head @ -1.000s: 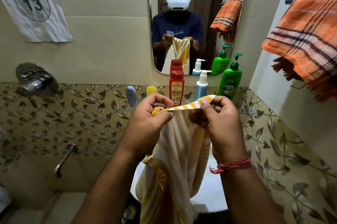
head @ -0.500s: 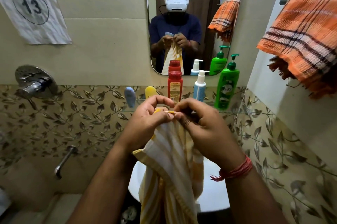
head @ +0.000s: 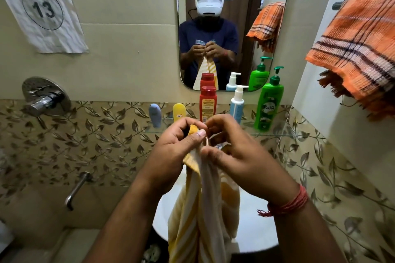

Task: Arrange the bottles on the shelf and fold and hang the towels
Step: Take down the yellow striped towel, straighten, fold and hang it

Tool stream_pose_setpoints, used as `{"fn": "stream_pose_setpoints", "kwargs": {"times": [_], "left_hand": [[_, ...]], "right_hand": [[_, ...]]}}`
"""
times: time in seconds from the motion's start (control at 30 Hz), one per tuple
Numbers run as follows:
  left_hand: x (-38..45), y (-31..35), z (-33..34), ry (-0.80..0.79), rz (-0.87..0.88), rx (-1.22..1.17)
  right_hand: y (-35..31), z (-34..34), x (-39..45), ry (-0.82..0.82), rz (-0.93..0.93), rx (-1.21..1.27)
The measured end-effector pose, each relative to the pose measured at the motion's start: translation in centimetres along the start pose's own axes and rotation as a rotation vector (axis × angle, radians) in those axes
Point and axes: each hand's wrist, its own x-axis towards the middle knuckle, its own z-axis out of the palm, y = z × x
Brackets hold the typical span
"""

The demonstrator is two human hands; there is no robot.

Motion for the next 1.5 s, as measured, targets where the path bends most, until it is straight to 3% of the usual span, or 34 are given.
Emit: {"fn": "stream_pose_setpoints", "kwargs": {"times": [0.07,0.2,0.57,0.7,0.87,0.97,1.13,1.5], "left_hand": [[-0.1,-0.2,0.1,0.027,0.012,-0.027],[-0.1,-0.6,1.0,0.083,0.020,-0.128],[0.2,-1.1,1.0,0.227,-0.019,-0.235],[0.5,-1.6,0.7,0.296,0.003,-0.166],[0.5,-1.6,1.0,0.283,0.024,-0.158],[0.5,-1.6,1.2,0.278,0.059,-0.154],[0.0,-1.9,1.4,0.219,0.143,0.059],[-0.3,-1.8,1.1,0.045,0.181,0.228]], "right_hand": [[-0.2,0.3,0.2,-0.015,-0.049,-0.122],[-0.4,1.4,0.7,0.137,-0.102,-0.231],[-0.2,2.5,1.4,0.486,-0.160,-0.237],[-0.2,2.7,1.1,0.374,-0.175,-0.135],[-0.1,3.0,1.2,0.130,-0.244,-0.274],[0.4,2.6,1.3,0.244,-0.294,-0.342],[0.7,2.2,1.6,0.517,-0.228,-0.102],[1.2,1.4,1.9,0.460,-0.155,-0.051]]}}
